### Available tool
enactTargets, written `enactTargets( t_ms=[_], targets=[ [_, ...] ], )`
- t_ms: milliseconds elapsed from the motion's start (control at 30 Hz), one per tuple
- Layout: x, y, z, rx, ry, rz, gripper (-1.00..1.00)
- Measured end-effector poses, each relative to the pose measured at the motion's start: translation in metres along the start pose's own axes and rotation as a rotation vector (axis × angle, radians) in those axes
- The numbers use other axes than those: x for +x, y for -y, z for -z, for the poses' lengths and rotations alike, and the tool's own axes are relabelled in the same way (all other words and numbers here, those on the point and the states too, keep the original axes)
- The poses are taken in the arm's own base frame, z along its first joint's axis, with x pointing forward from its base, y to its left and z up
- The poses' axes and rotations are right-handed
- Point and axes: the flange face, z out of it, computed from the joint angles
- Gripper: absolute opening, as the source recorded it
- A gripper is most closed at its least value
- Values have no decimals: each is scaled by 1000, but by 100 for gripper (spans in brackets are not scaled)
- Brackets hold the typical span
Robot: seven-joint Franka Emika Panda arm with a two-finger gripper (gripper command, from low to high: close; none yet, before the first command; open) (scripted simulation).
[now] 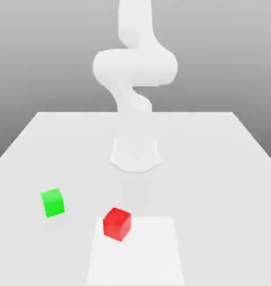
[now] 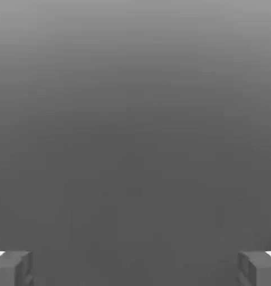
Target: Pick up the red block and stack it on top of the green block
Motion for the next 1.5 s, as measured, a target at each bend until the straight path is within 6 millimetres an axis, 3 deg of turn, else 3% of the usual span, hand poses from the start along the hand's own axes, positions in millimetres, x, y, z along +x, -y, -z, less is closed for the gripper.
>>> enactTargets(
  t_ms=[167, 367, 567, 733, 800, 833, 1067, 1300, 1500],
  targets=[
    [-25, -42, -123, -164, 98, -98, 0],
    [-78, -124, -239, -359, 215, -226, 0],
    [-165, -236, -318, -582, 347, -380, 0],
    [-198, -273, -354, -622, 371, -409, 0],
    [-207, -283, -367, -623, 371, -410, 0],
    [-211, -287, -372, -624, 371, -409, -100],
    [-211, -288, -373, -623, 370, -409, -100],
    [-186, -261, -331, -624, 370, -411, -100],
    [-134, -311, -303, -706, 230, -812, -100]
  ],
)
